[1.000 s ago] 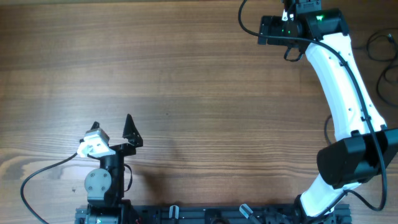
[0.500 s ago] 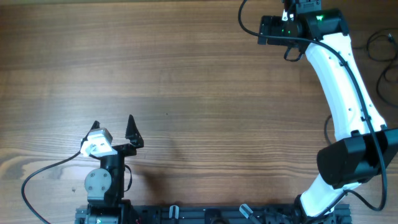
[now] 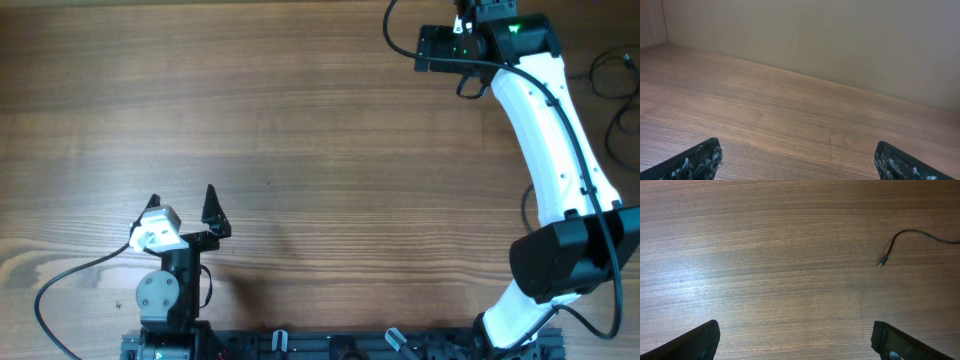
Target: Untangle cables
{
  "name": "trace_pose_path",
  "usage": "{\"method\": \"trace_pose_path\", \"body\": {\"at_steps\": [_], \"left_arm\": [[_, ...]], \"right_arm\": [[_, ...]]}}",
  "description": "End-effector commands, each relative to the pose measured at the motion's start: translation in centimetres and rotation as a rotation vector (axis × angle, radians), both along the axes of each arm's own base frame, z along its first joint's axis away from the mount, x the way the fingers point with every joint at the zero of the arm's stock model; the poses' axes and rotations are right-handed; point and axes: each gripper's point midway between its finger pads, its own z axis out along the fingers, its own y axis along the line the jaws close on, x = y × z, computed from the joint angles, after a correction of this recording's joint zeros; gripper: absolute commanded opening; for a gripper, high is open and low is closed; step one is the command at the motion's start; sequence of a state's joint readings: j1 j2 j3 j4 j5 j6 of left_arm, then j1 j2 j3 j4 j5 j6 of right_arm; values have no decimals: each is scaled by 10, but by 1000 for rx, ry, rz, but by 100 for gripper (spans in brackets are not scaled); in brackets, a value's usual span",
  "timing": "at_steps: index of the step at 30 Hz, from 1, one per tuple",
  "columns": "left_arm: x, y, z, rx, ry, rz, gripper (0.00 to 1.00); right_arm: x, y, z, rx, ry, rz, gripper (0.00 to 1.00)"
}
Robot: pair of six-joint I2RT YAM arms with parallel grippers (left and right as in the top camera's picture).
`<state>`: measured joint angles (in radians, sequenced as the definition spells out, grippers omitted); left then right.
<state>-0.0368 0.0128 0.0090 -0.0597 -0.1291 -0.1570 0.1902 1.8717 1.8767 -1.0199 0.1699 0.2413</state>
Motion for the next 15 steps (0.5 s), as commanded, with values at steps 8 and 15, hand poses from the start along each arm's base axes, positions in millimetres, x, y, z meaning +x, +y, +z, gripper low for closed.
{"method": "trace_pose_path", "body": {"at_steps": [8,15], "left_arm": [[0,0,-1,22,1,-6,100],[0,0,-1,22,2,-6,100]], "right_arm": [[9,-8,30,-38,-110,-27,100],[11,-7,70,-24,-313,-40,100]]}}
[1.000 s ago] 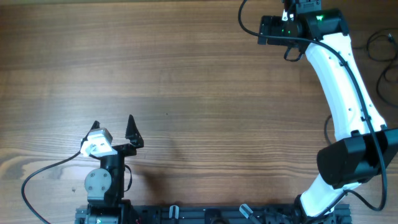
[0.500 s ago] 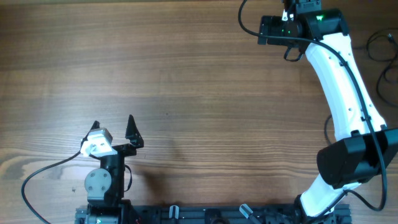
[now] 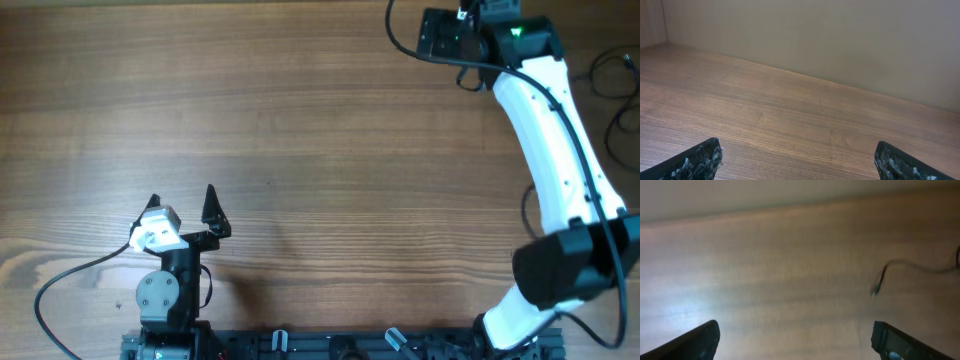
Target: Untangle cables
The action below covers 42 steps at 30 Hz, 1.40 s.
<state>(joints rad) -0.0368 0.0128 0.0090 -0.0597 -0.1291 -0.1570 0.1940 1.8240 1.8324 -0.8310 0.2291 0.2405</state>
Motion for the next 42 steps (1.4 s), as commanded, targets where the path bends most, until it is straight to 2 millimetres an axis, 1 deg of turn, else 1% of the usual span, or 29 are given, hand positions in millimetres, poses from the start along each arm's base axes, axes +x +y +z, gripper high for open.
{"method": "trace_pose_path", "body": {"at_steps": [1,2,4,9,13,16,20,25,28,35,42], "left_arm": [[0,0,-1,22,1,-6,100],[0,0,-1,22,1,-6,100],[0,0,-1,22,2,-6,100],[0,0,-1,22,1,-6,100],[0,0,-1,22,2,-6,100],[0,0,-1,22,1,-6,100],[0,0,-1,22,1,-6,100],[0,0,-1,22,1,-6,100],[0,0,-1,22,1,-6,100],[0,0,-1,22,1,-6,100],[0,0,-1,22,1,-6,100]], "right_arm": [[-16,-4,39,-10,-144,-7,100],[-22,-5,42,-6,-190,-3,100],[-31,-7,44,-5,-227,2,100],[-61,-14,47,10,-340,5,100],[-82,-14,53,32,-428,34,100],[-100,-8,56,35,-504,107,100],[-132,-13,53,48,-592,115,100],[-165,-18,49,63,-680,122,100],[-183,-20,42,73,-725,131,100],[-209,-30,20,107,-770,158,100],[-229,-46,12,88,-832,123,100]]}}
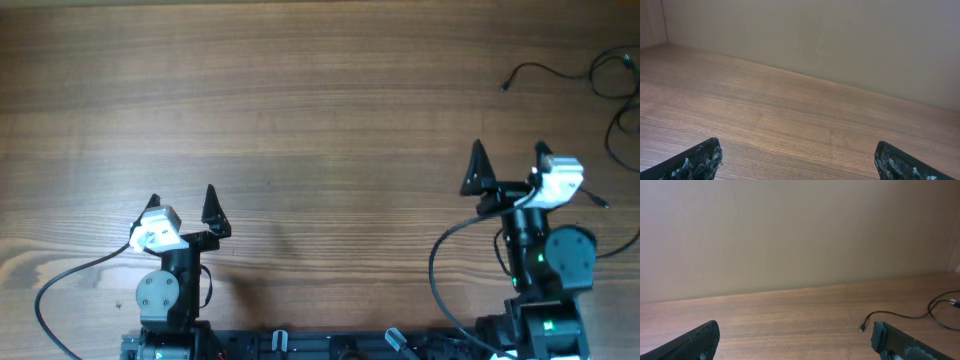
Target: Untangle cables
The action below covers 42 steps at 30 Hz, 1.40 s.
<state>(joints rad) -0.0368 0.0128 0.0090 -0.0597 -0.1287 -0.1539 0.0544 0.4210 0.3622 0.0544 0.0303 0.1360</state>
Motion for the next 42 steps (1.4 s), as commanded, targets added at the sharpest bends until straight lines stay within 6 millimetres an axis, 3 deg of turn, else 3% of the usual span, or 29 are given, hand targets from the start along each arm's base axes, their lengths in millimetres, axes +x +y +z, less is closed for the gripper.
{"method": "trace_pose_path", "body": {"at_steps": [1,13,20,32,42], "left_arm": [[0,0,-1,19,1,-6,100],[0,0,-1,19,1,-6,100],[0,0,-1,19,1,-6,100],[0,0,-1,19,1,-6,100],[0,0,-1,19,1,-6,100]], "right_arm": [[-11,2,-1,-3,-46,24,100],[-24,-2,-20,-11,-93,37,100],[-31,0,-12,-57,-139,45,100],[-33,9,-26,-65,-141,95,100],[-36,6,-22,-70,-164,82,100]]}}
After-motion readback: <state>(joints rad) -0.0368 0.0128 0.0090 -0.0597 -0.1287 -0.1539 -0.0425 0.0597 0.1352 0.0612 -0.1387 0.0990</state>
